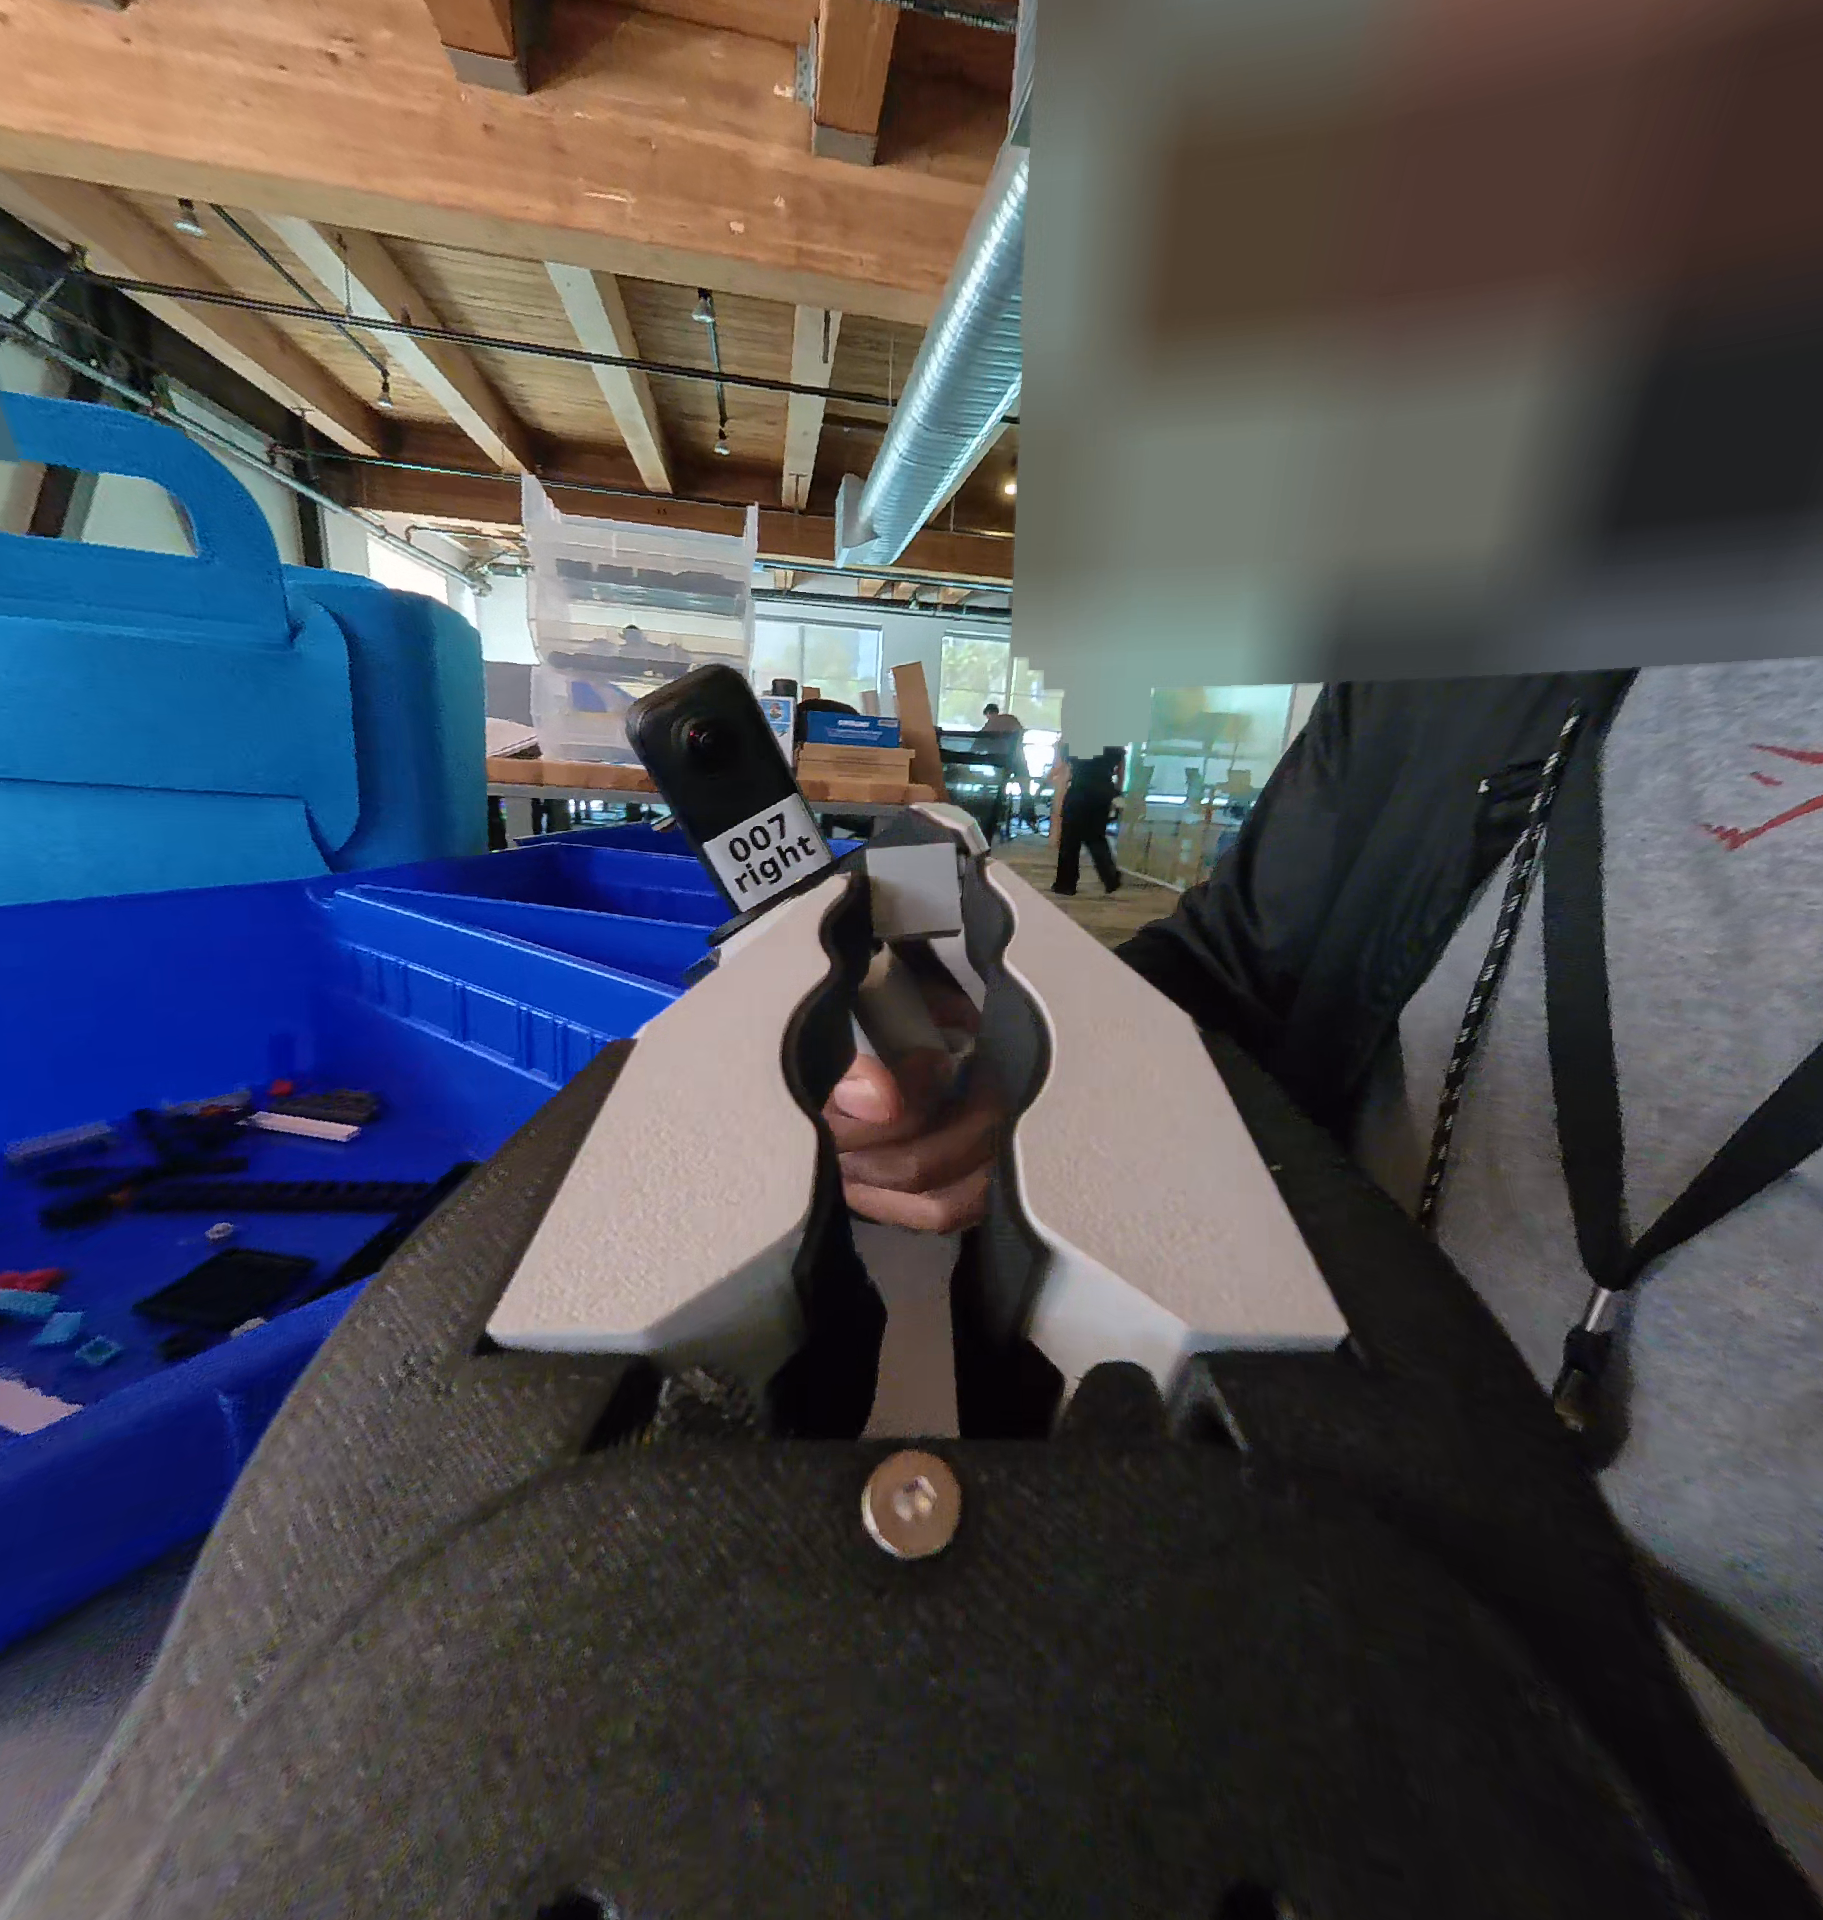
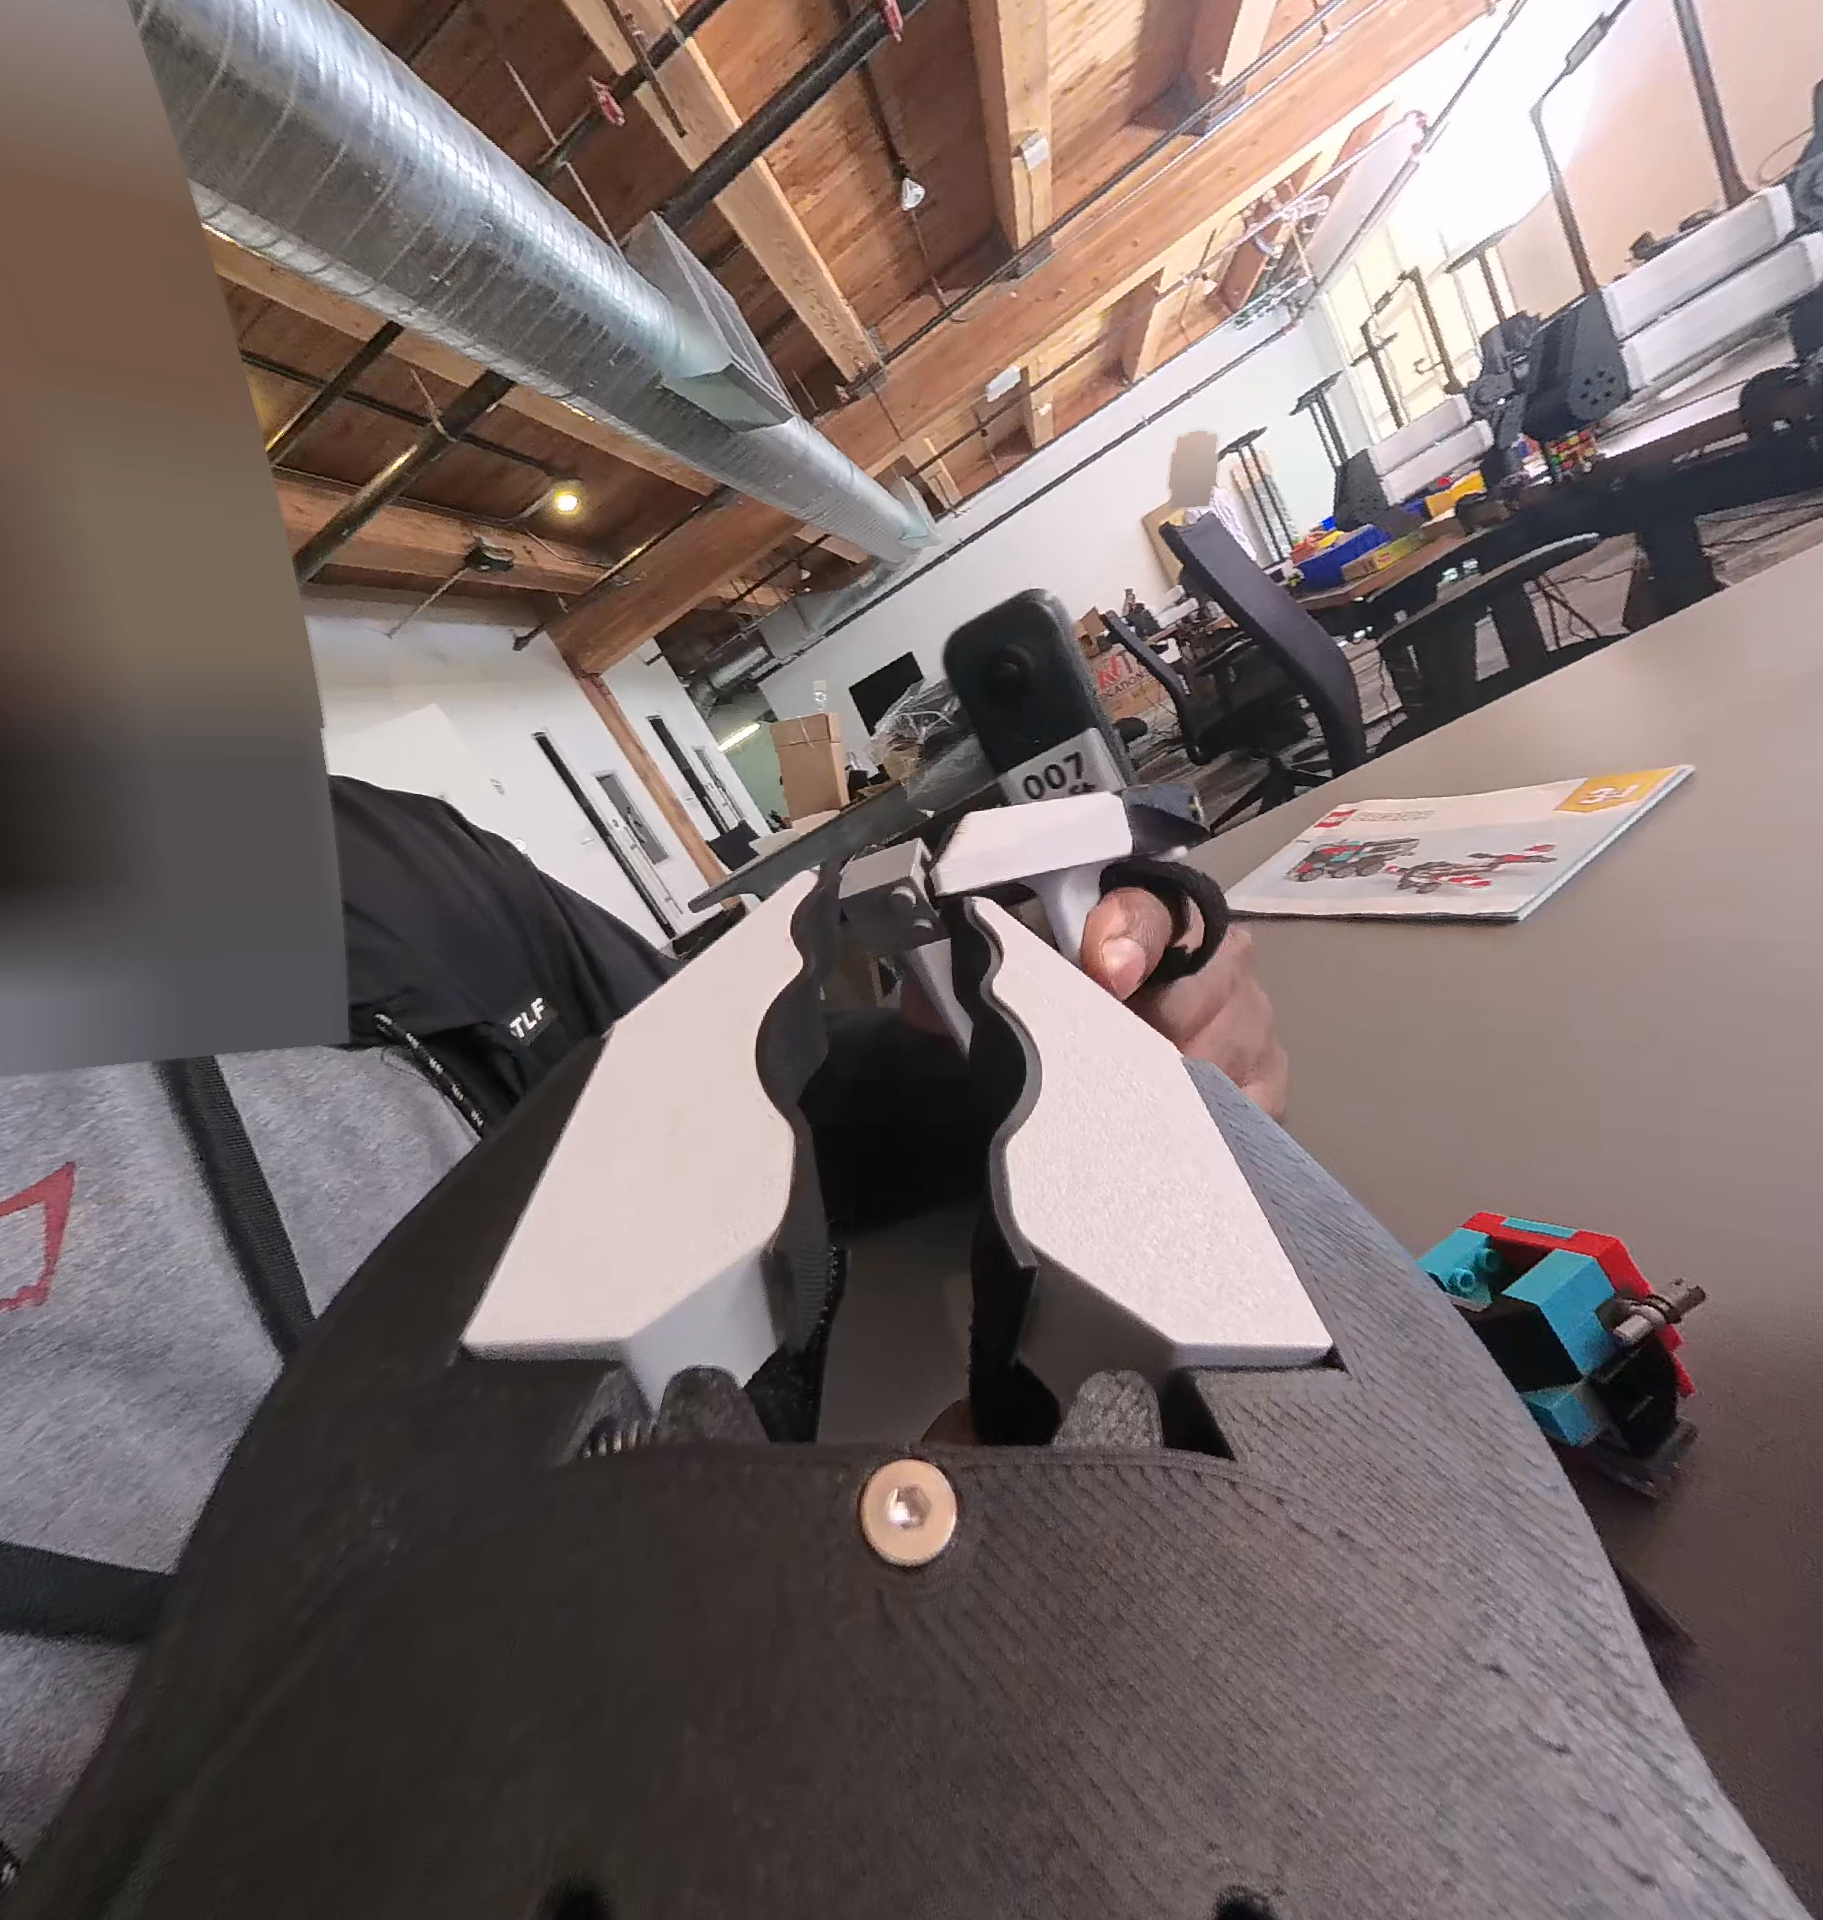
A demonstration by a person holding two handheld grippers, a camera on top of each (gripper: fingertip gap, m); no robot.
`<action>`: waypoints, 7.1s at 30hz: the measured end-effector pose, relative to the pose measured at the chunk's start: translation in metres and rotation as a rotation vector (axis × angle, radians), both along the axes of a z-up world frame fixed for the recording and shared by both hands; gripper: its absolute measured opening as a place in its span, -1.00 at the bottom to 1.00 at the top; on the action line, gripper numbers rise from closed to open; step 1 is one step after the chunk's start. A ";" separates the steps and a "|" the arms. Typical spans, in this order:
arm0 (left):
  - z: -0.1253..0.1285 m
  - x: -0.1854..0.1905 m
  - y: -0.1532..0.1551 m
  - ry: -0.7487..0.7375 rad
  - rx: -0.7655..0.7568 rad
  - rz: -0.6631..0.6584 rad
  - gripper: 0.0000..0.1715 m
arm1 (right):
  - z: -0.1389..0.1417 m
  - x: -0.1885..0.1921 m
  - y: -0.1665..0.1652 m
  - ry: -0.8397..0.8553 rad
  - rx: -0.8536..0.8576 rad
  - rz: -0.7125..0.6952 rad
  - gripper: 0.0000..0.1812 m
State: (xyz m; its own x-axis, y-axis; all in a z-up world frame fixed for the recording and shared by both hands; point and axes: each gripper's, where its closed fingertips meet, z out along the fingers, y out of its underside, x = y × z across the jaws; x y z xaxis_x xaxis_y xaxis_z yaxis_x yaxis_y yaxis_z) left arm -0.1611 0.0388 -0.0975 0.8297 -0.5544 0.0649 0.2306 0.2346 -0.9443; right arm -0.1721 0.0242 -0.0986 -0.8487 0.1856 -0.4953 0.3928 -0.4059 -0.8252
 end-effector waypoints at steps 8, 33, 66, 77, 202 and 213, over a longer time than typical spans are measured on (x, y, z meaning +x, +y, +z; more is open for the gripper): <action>-0.001 -0.008 0.003 -0.133 -0.033 -0.041 -0.79 | -0.001 -0.007 0.004 0.016 0.041 -0.072 -0.76; -0.022 -0.026 0.025 -0.635 -0.313 -0.203 -0.78 | -0.017 -0.024 0.020 0.811 0.934 -0.694 -0.82; -0.027 -0.015 0.026 -0.595 -0.343 -0.254 -0.80 | -0.022 -0.011 0.023 0.851 0.981 -0.533 -0.82; -0.026 -0.018 0.027 -0.558 -0.334 -0.196 -0.80 | -0.021 -0.013 0.026 0.873 1.016 -0.570 -0.82; -0.040 -0.011 0.025 -0.492 -0.480 -0.233 -0.80 | -0.042 -0.008 0.027 0.993 1.184 -0.505 -0.81; -0.018 -0.074 0.002 -0.548 -0.340 -0.053 -0.79 | -0.025 -0.009 0.052 0.971 1.139 -0.580 -0.82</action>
